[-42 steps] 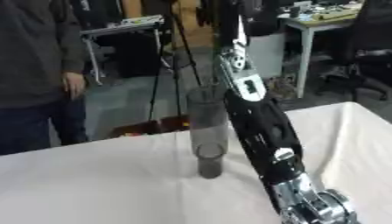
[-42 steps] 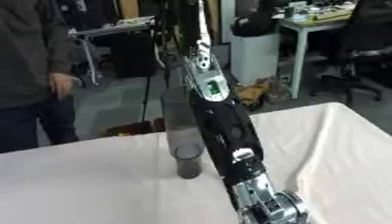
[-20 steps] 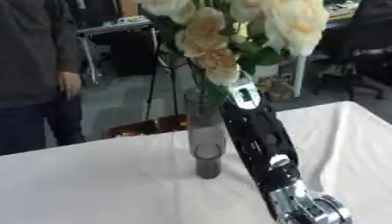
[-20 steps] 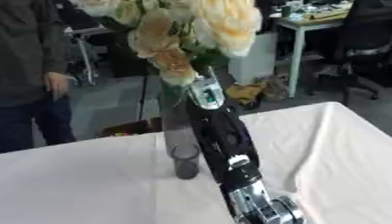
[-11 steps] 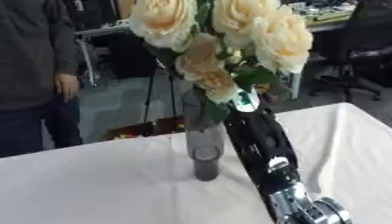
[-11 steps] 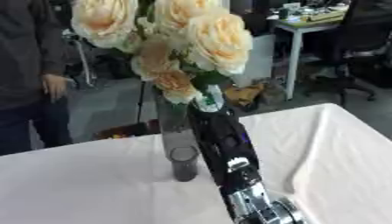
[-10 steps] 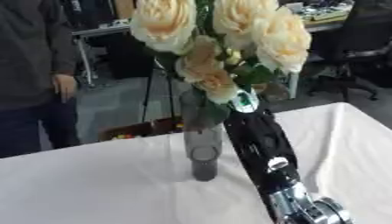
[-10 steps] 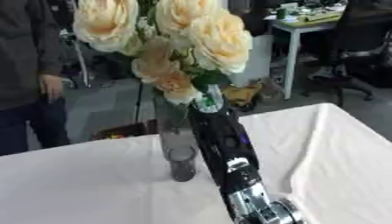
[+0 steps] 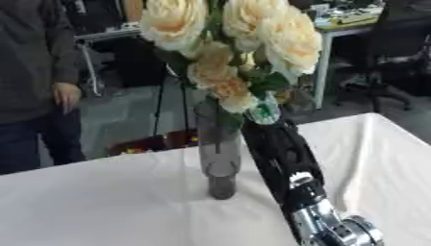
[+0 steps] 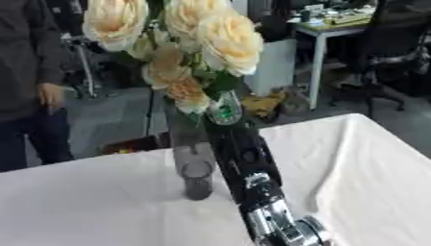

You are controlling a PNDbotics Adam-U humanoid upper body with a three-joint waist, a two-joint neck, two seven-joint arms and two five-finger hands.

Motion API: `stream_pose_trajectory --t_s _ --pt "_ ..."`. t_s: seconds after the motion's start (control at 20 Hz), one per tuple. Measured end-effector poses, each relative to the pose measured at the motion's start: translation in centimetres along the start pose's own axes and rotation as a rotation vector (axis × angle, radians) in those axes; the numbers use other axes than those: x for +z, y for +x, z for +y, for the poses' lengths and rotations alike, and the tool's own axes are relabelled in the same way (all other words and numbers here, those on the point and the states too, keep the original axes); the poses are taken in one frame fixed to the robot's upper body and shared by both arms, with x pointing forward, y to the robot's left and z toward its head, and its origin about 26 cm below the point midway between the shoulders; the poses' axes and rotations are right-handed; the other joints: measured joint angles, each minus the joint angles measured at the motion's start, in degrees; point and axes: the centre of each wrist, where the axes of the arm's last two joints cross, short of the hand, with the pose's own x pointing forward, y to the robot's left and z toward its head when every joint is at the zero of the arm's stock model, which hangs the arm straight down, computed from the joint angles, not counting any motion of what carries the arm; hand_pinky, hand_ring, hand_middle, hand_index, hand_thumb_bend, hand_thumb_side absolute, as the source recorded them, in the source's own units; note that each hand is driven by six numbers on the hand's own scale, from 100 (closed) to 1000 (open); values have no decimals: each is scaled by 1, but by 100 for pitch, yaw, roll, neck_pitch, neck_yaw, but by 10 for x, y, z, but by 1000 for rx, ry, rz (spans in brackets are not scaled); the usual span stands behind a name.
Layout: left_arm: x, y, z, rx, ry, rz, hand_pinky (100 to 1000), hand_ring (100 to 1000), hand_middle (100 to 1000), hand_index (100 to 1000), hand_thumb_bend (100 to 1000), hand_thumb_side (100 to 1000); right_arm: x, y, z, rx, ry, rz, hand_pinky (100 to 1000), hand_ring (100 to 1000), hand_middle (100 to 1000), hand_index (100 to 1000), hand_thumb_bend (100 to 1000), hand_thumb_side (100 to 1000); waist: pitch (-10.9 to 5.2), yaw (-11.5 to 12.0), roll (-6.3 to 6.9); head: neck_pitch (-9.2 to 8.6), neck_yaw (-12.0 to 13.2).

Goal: Arrange flowers into the vase.

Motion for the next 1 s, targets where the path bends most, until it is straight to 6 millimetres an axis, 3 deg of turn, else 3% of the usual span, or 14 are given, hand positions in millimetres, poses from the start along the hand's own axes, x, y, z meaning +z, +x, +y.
stream_pose_trajectory --t_s 0.3,0.35,0.4,1.0 --pt "0 0 0 0 0 2 560 737 649 649 343 1000 8 -16 -5 56 32 95 100 100 100 100 612 1000 0 -32 -53 -25 -25" --pt "0 0 0 0 0 2 561 737 649 649 335 1000 10 -19 -6 70 40 113 100 100 100 100 534 1000 0 -33 -56 -26 -29" --pt "0 0 0 0 0 2 561 737 649 649 342 1000 12 -23 -7 83 50 131 100 100 100 100 617 1000 0 -36 -57 -27 -32" --pt "2 -2 0 -3 1 7 563 736 649 649 336 1000 26 -43 -15 151 79 231 100 114 100 100 625 1000 0 -65 -57 -71 -55"
